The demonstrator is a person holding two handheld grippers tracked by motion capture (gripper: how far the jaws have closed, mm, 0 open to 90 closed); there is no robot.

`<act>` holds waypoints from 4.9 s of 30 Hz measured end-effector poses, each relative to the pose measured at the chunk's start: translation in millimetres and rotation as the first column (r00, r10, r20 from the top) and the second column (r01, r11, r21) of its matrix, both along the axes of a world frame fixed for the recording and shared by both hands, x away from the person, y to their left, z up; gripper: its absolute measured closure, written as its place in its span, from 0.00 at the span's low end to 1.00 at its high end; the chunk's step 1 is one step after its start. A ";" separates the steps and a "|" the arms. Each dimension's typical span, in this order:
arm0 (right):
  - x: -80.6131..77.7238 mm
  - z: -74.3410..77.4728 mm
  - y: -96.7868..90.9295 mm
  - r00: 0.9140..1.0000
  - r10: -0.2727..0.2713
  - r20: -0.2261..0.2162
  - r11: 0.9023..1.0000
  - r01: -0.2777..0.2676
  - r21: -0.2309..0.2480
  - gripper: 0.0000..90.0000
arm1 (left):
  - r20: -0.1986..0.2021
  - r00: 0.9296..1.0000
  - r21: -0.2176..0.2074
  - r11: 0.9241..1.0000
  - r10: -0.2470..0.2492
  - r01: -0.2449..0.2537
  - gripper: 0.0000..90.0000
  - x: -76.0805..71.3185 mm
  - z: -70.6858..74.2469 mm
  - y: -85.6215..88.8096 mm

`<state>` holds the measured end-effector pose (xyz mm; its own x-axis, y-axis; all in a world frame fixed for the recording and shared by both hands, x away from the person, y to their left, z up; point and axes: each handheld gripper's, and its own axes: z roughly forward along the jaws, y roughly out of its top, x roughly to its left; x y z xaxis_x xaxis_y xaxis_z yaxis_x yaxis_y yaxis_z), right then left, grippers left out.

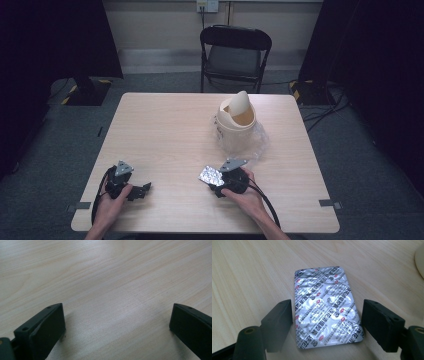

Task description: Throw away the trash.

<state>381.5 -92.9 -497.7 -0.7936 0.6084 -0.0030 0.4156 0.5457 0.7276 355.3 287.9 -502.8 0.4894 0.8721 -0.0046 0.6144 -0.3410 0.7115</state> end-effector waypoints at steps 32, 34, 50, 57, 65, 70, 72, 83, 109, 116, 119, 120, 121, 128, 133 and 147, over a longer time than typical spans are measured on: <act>3.0 20.1 -19.7 0.999 -0.035 -0.012 0.995 0.036 0.093 0.38 | 0.000 1.000 0.000 1.000 -0.001 0.001 0.00 -0.1 0.0 0.0; 3.1 23.5 -21.2 0.999 -0.036 -0.006 0.994 0.036 0.104 0.38 | 0.000 1.000 0.001 1.000 -0.001 0.001 0.00 -0.1 0.0 0.0; 2.1 47.3 -47.5 0.998 -0.057 0.022 0.986 0.053 0.155 0.38 | 0.000 1.000 0.000 1.000 0.000 0.000 0.00 -0.1 0.0 0.0; 2.6 58.0 -57.1 0.997 -0.066 0.040 0.985 0.058 0.165 0.38 | 0.000 1.000 0.000 1.000 0.000 0.000 0.00 -0.1 0.0 0.0; 2.8 72.1 -65.9 0.995 -0.078 0.062 0.981 0.066 0.184 0.38 | 0.000 1.000 0.001 1.000 0.000 0.000 0.00 -0.1 0.0 0.0; 5.3 83.8 -72.5 0.993 -0.090 0.078 0.979 0.073 0.191 0.38 | 0.000 1.000 0.000 1.000 0.000 0.000 0.00 -0.1 0.0 0.0; 6.2 88.9 -75.4 0.992 -0.094 0.085 0.977 0.076 0.198 0.38 | 0.000 1.000 0.000 1.000 0.000 0.000 0.00 0.0 0.0 0.0; 16.4 114.3 -91.4 0.986 -0.128 0.103 0.975 0.106 0.193 0.38 | 0.000 1.000 0.000 1.000 0.000 0.000 0.00 -0.1 0.0 0.0; 57.4 145.6 -113.2 0.968 -0.209 0.135 0.969 0.187 0.162 0.38 | 0.000 1.000 0.000 1.000 0.000 0.000 0.00 0.0 0.0 0.0; 80.4 140.8 -119.3 0.964 -0.248 0.100 0.964 0.234 0.129 0.38 | 0.000 1.000 0.000 1.000 0.000 0.000 0.00 0.0 0.0 0.0; 83.4 139.6 -119.2 0.966 -0.247 0.083 0.963 0.235 0.130 0.38 | 0.000 1.000 0.000 1.000 0.000 0.000 0.00 0.0 0.0 0.0; 85.9 137.3 -117.4 0.965 -0.250 0.072 0.963 0.241 0.116 0.38 | 0.000 1.000 0.000 1.000 0.000 0.000 0.00 0.0 0.0 0.0; 85.9 137.3 -117.4 0.965 -0.250 0.072 0.963 0.241 0.116 0.38 | 0.000 1.000 0.000 1.000 0.000 0.000 0.00 0.0 0.0 0.0; 95.5 138.5 -112.4 0.964 -0.256 0.070 0.961 0.245 0.127 0.38 | 0.001 1.000 0.002 1.000 -0.001 0.001 0.00 0.0 0.1 0.1; 101.2 140.9 -107.8 0.964 -0.256 0.077 0.960 0.244 0.138 0.38 | 0.000 1.000 0.000 1.000 0.000 0.000 0.00 0.0 0.0 0.0; 123.9 135.9 -95.6 0.964 -0.259 0.068 0.954 0.244 0.171 0.50 | 0.000 1.000 0.000 1.000 0.000 0.000 0.00 0.0 0.0 0.0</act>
